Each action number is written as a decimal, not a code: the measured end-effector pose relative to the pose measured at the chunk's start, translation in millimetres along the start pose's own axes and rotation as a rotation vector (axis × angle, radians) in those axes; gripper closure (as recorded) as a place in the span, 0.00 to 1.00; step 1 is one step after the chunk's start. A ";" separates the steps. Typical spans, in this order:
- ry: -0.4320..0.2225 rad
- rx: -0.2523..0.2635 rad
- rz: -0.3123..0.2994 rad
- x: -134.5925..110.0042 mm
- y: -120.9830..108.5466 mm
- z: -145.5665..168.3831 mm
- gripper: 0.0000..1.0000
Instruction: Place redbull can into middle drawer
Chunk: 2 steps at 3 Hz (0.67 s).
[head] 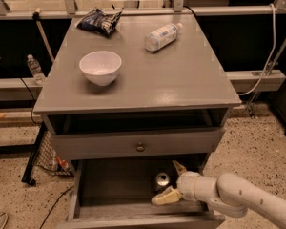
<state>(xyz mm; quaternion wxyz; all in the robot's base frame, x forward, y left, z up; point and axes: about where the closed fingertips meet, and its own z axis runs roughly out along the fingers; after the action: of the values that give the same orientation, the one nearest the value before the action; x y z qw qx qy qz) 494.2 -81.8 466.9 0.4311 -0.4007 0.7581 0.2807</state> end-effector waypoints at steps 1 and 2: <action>0.026 0.090 0.016 6.7 -19.7 -43.8 0.00; 0.040 0.161 0.037 14.7 -34.7 -78.1 0.00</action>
Offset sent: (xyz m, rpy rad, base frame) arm -0.0149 -0.1329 0.0311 -0.1000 -0.0140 -0.2478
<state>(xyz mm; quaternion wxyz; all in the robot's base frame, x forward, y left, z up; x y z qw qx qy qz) 485.8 -165.5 488.0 0.4417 -0.3561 0.7939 0.2187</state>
